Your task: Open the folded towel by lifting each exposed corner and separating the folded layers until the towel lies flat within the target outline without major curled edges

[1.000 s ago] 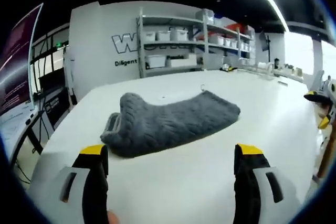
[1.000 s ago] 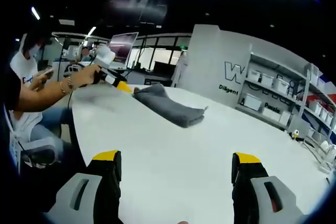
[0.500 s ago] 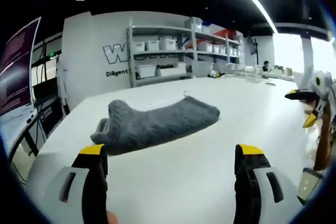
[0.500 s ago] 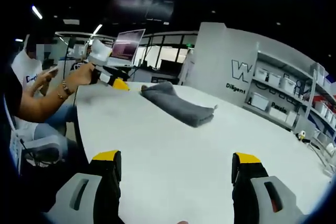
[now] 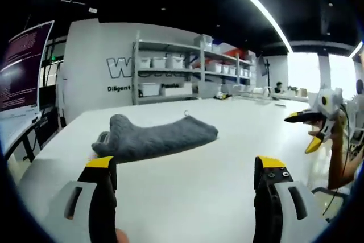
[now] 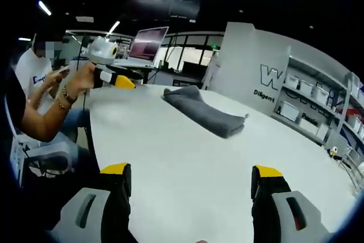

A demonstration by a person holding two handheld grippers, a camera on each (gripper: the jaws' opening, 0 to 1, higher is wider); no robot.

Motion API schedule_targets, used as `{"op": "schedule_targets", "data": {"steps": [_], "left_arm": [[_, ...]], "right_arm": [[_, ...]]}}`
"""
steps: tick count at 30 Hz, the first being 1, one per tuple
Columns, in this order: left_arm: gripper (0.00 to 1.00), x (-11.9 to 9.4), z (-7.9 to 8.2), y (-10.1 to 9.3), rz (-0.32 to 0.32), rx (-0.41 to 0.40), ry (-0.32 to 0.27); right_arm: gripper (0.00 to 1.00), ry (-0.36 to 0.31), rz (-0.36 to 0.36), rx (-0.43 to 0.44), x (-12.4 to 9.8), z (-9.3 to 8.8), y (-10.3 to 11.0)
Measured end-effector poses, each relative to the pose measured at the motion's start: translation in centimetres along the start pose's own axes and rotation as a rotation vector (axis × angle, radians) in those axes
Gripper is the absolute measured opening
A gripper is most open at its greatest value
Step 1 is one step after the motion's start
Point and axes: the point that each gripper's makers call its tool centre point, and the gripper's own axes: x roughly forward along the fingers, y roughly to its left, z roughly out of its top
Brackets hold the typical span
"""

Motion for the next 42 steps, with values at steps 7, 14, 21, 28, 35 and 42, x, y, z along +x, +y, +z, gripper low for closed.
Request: {"op": "schedule_targets", "data": {"steps": [7, 14, 21, 28, 35, 42], "left_arm": [[0.99, -0.9, -0.2, -0.8, -0.002, 0.018, -0.03], [0.99, -1.6, -0.5, -0.7, -0.009, 0.011, -0.045], [0.98, -2.1, -1.1, -0.9, -0.006, 0.04, -0.035], [0.98, -2.2, -1.8, -0.8, -0.015, 0.03, -0.037], [0.97, -3.0, -1.7, -0.7, -0.031, 0.024, -0.05], [0.97, -3.3, -1.3, -0.8, -0.044, 0.027, -0.065]], "right_arm": [[0.88, 0.007, 0.032, 0.005, 1.2, 0.0, 0.8], [0.9, 0.028, 0.034, 0.005, 1.7, -0.5, 0.8], [0.9, 0.035, 0.022, 0.016, 1.8, -0.7, 0.4], [0.9, 0.059, 0.023, 0.018, 1.9, -1.3, 0.6], [0.9, 0.083, 0.005, 0.014, 1.7, -1.4, 0.2], [0.9, 0.075, -0.012, 0.017, 1.7, -0.5, -0.1]]}}
